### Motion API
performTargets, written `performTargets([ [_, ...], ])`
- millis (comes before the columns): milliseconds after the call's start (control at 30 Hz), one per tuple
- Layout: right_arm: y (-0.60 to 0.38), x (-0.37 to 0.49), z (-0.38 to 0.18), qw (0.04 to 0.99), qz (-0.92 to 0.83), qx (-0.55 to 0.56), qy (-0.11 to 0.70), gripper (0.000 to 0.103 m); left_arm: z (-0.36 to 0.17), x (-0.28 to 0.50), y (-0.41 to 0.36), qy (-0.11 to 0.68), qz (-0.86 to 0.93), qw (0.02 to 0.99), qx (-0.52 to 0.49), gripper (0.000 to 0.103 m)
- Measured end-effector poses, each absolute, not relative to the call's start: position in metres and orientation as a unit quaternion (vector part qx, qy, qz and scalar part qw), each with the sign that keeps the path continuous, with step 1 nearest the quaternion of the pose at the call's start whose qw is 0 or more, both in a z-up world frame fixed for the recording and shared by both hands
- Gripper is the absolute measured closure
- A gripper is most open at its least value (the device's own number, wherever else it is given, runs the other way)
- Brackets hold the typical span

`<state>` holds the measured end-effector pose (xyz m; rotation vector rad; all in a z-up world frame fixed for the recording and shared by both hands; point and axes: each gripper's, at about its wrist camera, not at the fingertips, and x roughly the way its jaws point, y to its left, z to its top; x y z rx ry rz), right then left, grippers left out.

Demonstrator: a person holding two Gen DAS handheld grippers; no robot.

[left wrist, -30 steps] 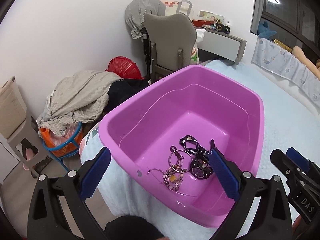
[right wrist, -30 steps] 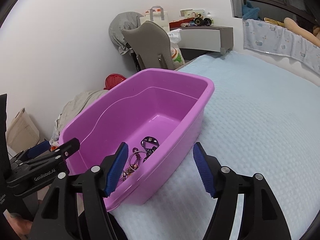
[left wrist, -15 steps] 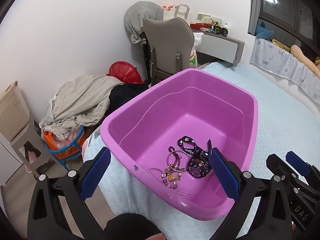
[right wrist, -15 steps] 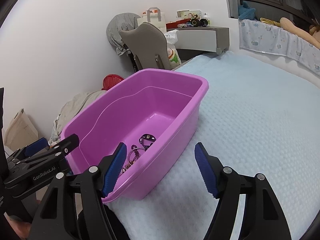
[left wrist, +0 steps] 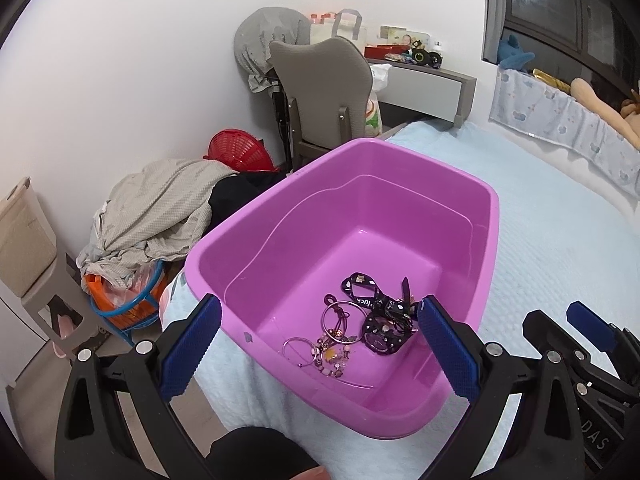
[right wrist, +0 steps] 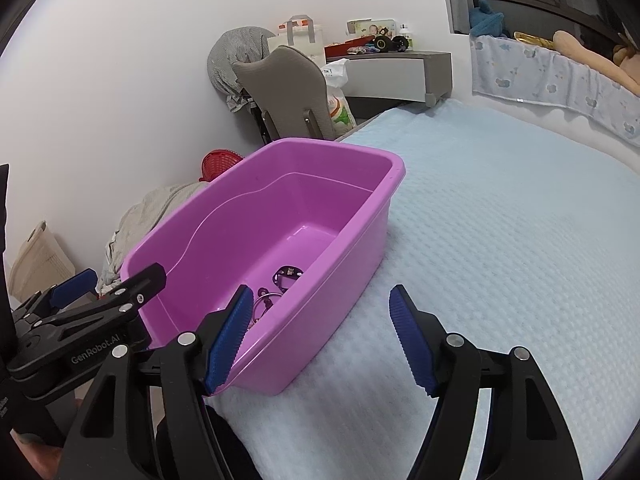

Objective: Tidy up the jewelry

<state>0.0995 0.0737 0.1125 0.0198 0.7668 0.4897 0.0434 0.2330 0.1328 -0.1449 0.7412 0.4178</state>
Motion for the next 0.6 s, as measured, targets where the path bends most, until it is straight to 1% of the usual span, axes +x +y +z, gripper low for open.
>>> performTargets([
  [600,0.064,0.094,0.129,0.905,0.226,0.002,0.361,0.036,0.144,0.045,0.221,0.359,0.196,0.910,-0.068,0.006],
])
